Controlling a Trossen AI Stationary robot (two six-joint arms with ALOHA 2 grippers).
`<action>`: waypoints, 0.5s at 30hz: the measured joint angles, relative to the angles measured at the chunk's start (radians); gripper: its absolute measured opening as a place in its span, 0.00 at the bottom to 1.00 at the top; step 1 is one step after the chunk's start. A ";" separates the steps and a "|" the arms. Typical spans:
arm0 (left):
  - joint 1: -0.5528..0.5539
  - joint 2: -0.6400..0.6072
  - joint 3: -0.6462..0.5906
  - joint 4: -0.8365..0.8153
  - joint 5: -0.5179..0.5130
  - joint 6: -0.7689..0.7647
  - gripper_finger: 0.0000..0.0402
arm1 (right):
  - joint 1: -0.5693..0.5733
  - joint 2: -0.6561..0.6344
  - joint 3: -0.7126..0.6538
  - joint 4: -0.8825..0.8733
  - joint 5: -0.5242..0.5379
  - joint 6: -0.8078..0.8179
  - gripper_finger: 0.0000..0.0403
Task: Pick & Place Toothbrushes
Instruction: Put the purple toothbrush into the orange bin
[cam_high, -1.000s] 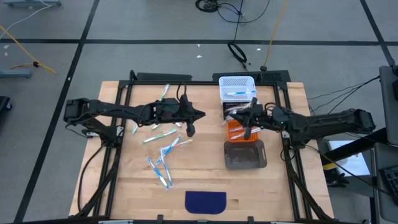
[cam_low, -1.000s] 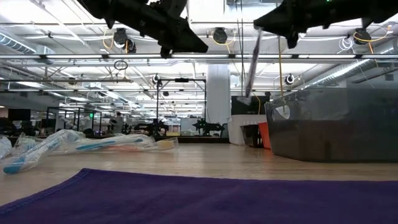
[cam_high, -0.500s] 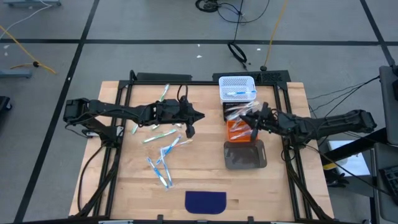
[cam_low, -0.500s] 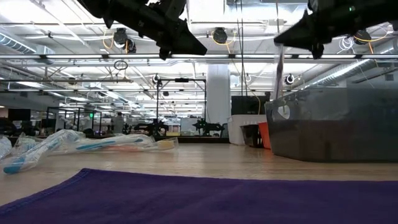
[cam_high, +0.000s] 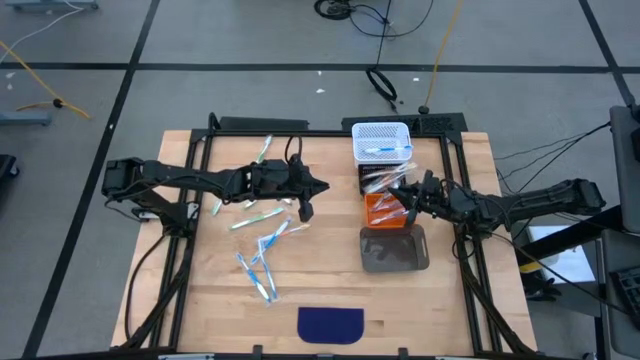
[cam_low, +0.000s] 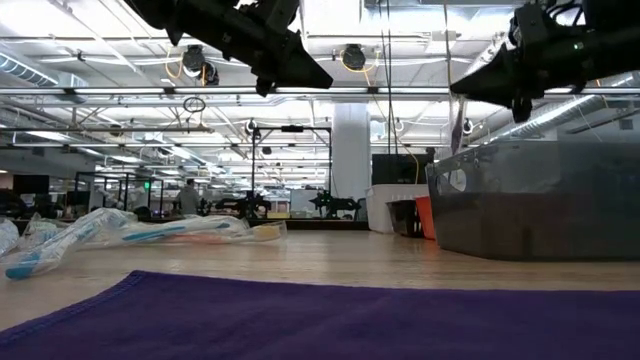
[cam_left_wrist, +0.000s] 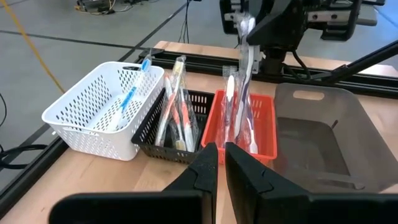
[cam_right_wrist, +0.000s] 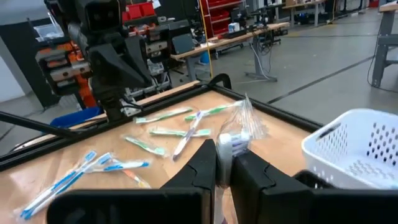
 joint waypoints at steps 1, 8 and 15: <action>0.000 0.000 0.000 0.000 0.000 0.000 0.08 | 0.000 0.000 -0.014 0.018 0.000 0.003 0.04; 0.000 0.001 0.000 0.000 0.000 0.000 0.08 | 0.000 0.000 -0.102 0.150 0.000 0.035 0.04; 0.000 0.001 0.000 0.000 0.000 0.000 0.08 | 0.000 0.000 -0.128 0.170 -0.009 0.012 0.08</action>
